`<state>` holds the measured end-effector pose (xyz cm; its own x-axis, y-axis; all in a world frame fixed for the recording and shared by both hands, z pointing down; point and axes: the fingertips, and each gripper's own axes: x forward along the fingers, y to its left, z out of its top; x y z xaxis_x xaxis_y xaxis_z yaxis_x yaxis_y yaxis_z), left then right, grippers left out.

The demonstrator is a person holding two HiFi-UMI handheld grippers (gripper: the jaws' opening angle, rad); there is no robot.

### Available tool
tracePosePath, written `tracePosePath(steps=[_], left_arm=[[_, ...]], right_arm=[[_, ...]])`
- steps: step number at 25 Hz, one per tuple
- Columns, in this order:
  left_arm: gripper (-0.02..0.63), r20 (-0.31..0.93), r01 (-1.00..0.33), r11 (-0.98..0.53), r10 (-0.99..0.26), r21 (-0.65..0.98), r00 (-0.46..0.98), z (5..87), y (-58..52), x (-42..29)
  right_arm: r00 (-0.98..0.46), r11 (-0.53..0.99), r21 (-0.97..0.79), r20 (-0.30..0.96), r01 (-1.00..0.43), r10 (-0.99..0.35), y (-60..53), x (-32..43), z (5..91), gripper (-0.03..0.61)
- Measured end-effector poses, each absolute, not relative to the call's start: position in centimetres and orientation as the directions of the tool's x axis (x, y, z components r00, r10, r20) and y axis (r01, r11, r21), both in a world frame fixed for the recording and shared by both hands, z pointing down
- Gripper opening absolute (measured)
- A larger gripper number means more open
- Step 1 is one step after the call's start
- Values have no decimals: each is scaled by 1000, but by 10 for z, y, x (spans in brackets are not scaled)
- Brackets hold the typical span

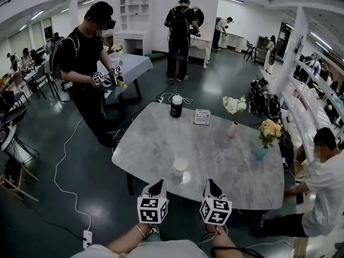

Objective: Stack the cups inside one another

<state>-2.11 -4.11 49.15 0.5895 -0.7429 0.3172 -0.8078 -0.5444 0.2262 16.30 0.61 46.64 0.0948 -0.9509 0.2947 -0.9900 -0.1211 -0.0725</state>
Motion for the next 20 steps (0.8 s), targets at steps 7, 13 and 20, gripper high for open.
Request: tracePosePath(steps=[7, 13, 20], left_arm=[[3, 312, -811, -540, -749, 223, 585, 489, -48, -18], [3, 316, -806, -549, -742, 220, 591, 492, -50, -13], [3, 320, -801, -559, -735, 214, 598, 492, -53, -12]], right_arm=[[101, -124, -61, 295, -990, -950, 0, 168, 466, 6], [111, -134, -54, 309, -990, -944, 0, 172, 472, 6], [128, -153, -54, 317, -987, -940, -2, 178, 474, 6]])
